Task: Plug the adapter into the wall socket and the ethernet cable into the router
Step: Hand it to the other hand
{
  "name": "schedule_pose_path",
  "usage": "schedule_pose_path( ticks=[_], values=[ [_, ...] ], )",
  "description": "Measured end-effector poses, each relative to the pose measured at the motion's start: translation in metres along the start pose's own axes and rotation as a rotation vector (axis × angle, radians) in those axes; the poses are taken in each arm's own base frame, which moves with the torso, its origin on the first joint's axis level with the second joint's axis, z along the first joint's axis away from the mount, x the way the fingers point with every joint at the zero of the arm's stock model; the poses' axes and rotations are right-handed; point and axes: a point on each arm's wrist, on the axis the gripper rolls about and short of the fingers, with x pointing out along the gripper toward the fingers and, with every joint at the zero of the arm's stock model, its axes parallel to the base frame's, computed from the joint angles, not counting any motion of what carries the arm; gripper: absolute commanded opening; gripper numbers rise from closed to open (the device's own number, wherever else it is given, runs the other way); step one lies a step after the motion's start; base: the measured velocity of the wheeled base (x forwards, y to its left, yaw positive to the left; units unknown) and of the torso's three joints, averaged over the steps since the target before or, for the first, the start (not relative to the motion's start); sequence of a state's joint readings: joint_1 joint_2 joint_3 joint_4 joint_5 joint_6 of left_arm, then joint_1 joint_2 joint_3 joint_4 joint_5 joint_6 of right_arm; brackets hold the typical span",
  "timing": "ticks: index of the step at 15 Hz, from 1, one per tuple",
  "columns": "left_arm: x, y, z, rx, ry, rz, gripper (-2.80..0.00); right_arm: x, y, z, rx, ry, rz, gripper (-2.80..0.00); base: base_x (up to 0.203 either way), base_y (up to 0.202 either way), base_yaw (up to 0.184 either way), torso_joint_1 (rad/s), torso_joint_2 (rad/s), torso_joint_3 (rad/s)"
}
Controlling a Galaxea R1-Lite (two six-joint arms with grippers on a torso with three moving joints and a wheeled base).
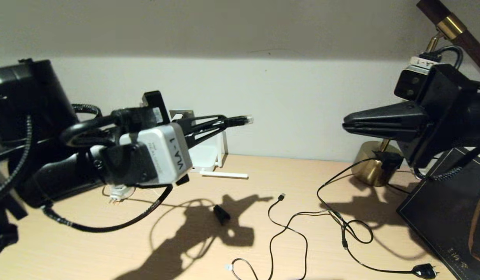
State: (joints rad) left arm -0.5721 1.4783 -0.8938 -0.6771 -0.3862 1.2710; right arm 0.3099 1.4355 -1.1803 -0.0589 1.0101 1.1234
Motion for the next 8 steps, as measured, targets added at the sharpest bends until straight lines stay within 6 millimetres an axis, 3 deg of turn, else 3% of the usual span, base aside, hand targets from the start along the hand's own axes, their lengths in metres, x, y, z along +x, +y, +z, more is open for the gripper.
schedule_pose_path(
  ticks=[3,8],
  values=[
    [0.020,0.009,0.000,0.071,-0.066,0.052,-2.80,0.018,0.002,0.016,0.043,0.033,0.014,0.00,0.000,0.000,0.000,0.000,0.00,0.000],
    [0.037,0.014,0.003,0.148,-0.147,0.075,-2.80,0.028,0.008,0.021,0.102,0.103,0.052,0.00,0.000,0.000,0.000,0.000,0.00,0.000]
  ],
)
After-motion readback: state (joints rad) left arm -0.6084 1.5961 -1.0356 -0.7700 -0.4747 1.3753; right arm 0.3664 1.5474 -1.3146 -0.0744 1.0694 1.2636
